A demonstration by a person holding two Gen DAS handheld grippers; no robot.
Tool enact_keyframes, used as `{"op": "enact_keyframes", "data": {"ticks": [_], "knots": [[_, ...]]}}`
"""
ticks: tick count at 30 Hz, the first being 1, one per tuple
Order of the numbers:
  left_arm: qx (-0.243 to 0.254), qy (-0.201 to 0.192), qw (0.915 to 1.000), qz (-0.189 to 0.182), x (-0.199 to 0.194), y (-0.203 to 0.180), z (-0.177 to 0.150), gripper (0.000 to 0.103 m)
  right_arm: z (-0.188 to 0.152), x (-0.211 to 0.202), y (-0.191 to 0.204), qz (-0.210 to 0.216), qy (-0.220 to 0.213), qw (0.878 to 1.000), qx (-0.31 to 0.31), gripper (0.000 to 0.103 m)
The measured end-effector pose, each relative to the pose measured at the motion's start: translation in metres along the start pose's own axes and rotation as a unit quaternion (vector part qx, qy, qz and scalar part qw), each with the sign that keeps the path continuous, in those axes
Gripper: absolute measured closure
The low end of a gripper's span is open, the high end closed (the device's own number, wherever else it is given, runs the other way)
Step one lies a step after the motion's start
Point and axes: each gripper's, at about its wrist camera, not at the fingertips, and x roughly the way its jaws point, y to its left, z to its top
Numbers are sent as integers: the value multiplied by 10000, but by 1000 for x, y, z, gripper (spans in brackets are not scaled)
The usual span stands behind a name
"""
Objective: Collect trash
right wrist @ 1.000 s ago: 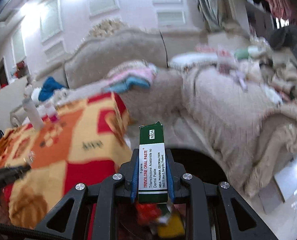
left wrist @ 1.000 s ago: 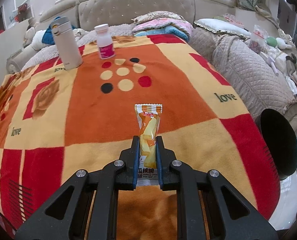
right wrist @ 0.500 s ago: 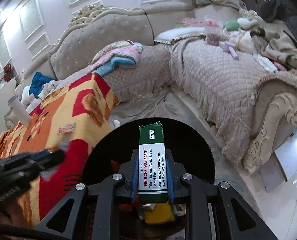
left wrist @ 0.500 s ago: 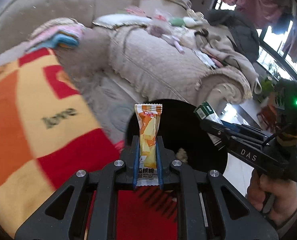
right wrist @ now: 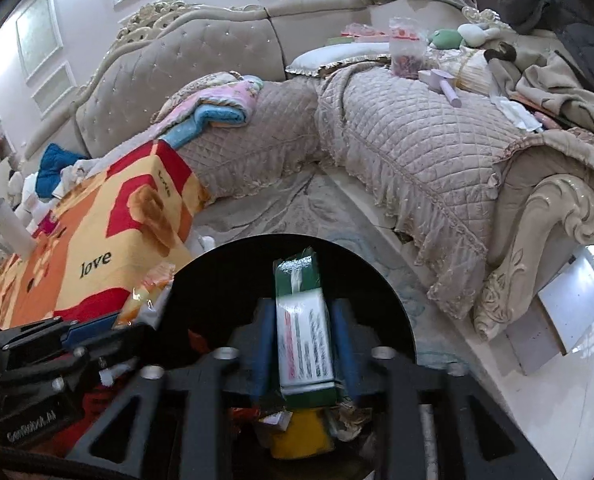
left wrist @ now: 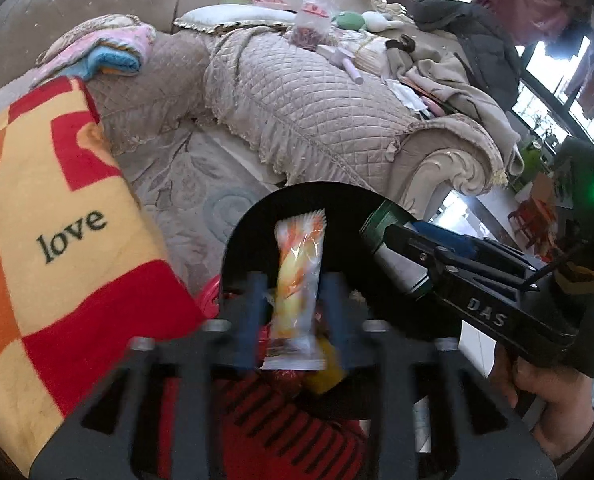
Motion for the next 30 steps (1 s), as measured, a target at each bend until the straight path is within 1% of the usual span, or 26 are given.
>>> {"op": "enact_keyframes", "data": {"ticks": [1,2,4,6,7,8,9,11,13,14,15,16,17,19,20,22,23,24,26,28,30], "knots": [[-24,-72,10000,14,-3,1,0,42,0,-2,0,16,-57,10000,41,65],[-63,-184,9998,26,-9,3,0,41,1,-4,0,3,-93,9999,63,65],[-202,-280,9994,44,-17,10,1,40,2,-7,0,-58,-176,9998,81,65],[-489,-423,9979,60,-30,20,2,38,3,-12,0,-131,-281,9995,113,64],[-651,-505,9966,98,-38,25,1,32,3,-16,0,-132,-325,9993,155,64],[-787,-596,9949,214,-47,29,-2,22,2,-20,1,-119,-350,9991,199,62],[-823,-670,9939,301,-54,31,-5,16,1,-23,1,-119,-354,9990,231,58],[-722,-784,9931,499,-71,30,-14,1,-6,-39,6,-126,-363,9987,325,54],[-406,-502,9947,800,-79,24,-22,0,-14,-55,12,-125,-410,9985,354,37],[-196,-461,9936,1013,-83,19,-25,0,-20,-64,16,-115,-381,9985,387,21],[-74,-604,9891,1339,-92,15,-32,0,-25,-71,19,-133,-320,9985,414,13],[-67,-657,9846,1619,-101,12,-37,0,-31,-77,23,-177,-175,9988,425,12],[-67,-663,9825,1738,-109,10,-41,0,-37,-82,30,-199,130,9991,351,12],[-37,-713,9828,1706,-131,5,-50,0,-42,-89,39,-257,482,9982,233,12],[-6,-716,9820,1748,-143,2,-54,0,-43,-96,45,-364,680,9969,164,12],[141,-744,9792,1884,-160,-6,-56,0,-43,-105,51,-358,855,9957,56,12],[228,-802,9766,1984,-172,-10,-55,0,-37,-113,57,-388,927,9949,-74,12],[246,-838,9751,2037,-179,-10,-54,0,-36,-117,58,-450,948,9944,-156,12],[155,-895,9730,2119,-200,-9,-47,0,-24,-131,67,-594,918,9931,-424,12],[-66,-869,9743,2078,-216,-5,-41,0,-16,-137,71,-732,977,9908,-583,12],[-399,-683,9794,1855,-226,5,-33,0,-11,-138,73,-750,1083,9892,-649,12]]}}
